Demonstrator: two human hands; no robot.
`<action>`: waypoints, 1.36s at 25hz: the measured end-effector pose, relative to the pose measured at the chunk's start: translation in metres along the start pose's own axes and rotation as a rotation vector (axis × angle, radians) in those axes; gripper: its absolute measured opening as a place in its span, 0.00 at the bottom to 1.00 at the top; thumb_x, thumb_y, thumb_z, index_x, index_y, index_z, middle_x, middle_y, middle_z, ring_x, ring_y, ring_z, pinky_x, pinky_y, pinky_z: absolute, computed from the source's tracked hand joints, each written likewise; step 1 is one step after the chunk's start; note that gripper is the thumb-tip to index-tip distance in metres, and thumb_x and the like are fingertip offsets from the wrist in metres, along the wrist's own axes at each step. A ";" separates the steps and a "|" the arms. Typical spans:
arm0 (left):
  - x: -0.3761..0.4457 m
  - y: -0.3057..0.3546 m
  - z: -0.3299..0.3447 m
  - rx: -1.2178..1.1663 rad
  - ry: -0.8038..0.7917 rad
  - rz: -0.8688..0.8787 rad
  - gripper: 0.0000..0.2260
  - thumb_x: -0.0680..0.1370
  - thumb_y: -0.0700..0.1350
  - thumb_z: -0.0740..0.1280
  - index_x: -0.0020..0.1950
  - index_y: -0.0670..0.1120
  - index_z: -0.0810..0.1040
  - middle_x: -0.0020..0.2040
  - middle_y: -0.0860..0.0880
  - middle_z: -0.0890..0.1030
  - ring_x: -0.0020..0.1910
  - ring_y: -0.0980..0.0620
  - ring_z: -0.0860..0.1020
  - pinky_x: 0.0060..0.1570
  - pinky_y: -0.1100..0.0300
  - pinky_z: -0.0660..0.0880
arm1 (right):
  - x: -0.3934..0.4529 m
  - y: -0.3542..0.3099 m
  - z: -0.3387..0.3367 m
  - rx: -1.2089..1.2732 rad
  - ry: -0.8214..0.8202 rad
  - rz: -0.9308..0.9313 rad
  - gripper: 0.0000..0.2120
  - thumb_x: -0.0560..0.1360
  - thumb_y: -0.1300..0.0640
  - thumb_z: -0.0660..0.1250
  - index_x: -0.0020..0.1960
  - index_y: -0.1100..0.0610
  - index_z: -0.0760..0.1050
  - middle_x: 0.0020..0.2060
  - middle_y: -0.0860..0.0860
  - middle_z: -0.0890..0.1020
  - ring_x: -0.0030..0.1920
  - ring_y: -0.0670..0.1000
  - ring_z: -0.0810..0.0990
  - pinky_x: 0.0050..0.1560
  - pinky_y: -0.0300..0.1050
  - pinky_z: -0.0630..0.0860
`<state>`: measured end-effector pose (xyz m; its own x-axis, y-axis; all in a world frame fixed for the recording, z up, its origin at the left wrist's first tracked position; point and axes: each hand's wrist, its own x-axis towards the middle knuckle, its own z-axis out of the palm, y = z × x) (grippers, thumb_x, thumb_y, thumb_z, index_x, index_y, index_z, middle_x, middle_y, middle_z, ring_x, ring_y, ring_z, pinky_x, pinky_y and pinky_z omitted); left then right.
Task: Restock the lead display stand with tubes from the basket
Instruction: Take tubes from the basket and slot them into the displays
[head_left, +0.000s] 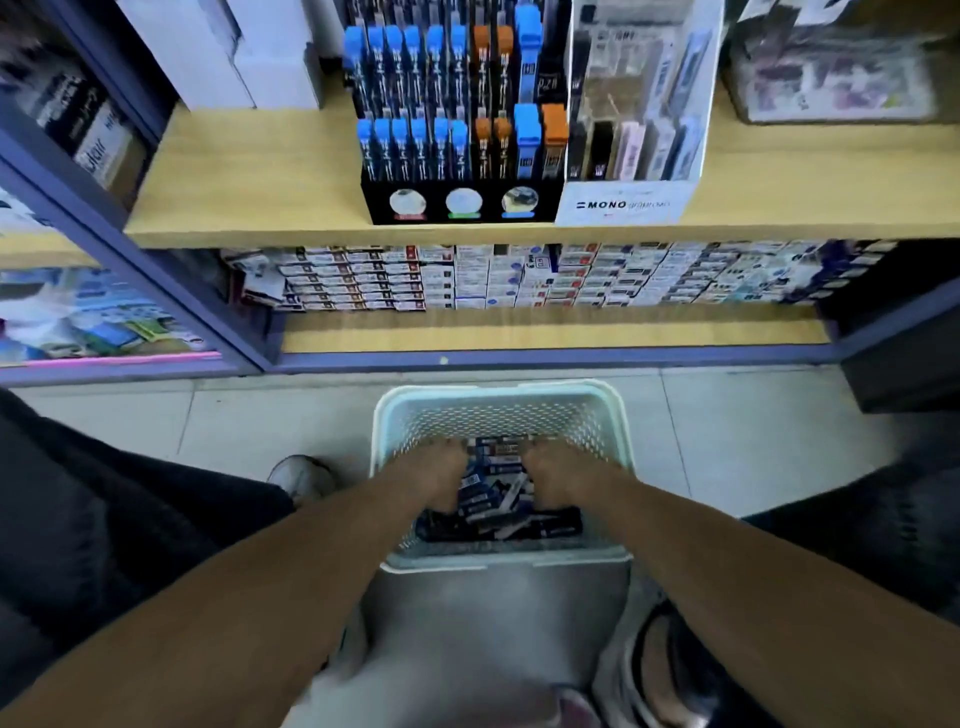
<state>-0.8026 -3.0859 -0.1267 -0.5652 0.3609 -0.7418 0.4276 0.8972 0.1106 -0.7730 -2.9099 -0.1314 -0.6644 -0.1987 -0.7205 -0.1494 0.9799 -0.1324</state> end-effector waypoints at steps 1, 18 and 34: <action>0.007 -0.001 0.010 -0.030 0.008 -0.041 0.30 0.75 0.42 0.74 0.71 0.33 0.66 0.67 0.35 0.71 0.65 0.38 0.73 0.58 0.53 0.73 | 0.009 0.004 0.010 0.000 0.009 0.023 0.32 0.76 0.56 0.70 0.75 0.66 0.62 0.69 0.61 0.71 0.69 0.59 0.70 0.66 0.50 0.71; 0.071 0.000 0.065 -0.236 0.076 -0.140 0.42 0.69 0.56 0.77 0.73 0.37 0.62 0.69 0.37 0.68 0.70 0.37 0.65 0.70 0.45 0.65 | 0.058 -0.001 0.056 0.141 0.153 0.101 0.34 0.69 0.61 0.76 0.69 0.57 0.63 0.66 0.58 0.66 0.68 0.61 0.65 0.64 0.54 0.73; 0.061 -0.003 0.043 -0.788 0.077 -0.112 0.17 0.73 0.43 0.73 0.59 0.45 0.73 0.50 0.45 0.80 0.46 0.47 0.80 0.42 0.56 0.77 | 0.059 0.008 0.057 0.230 0.153 0.119 0.34 0.72 0.60 0.72 0.74 0.57 0.61 0.69 0.57 0.66 0.72 0.60 0.62 0.73 0.52 0.66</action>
<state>-0.8084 -3.0779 -0.2004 -0.6351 0.2485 -0.7313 -0.2423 0.8349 0.4942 -0.7719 -2.9125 -0.2140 -0.7723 -0.0654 -0.6319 0.0948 0.9717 -0.2165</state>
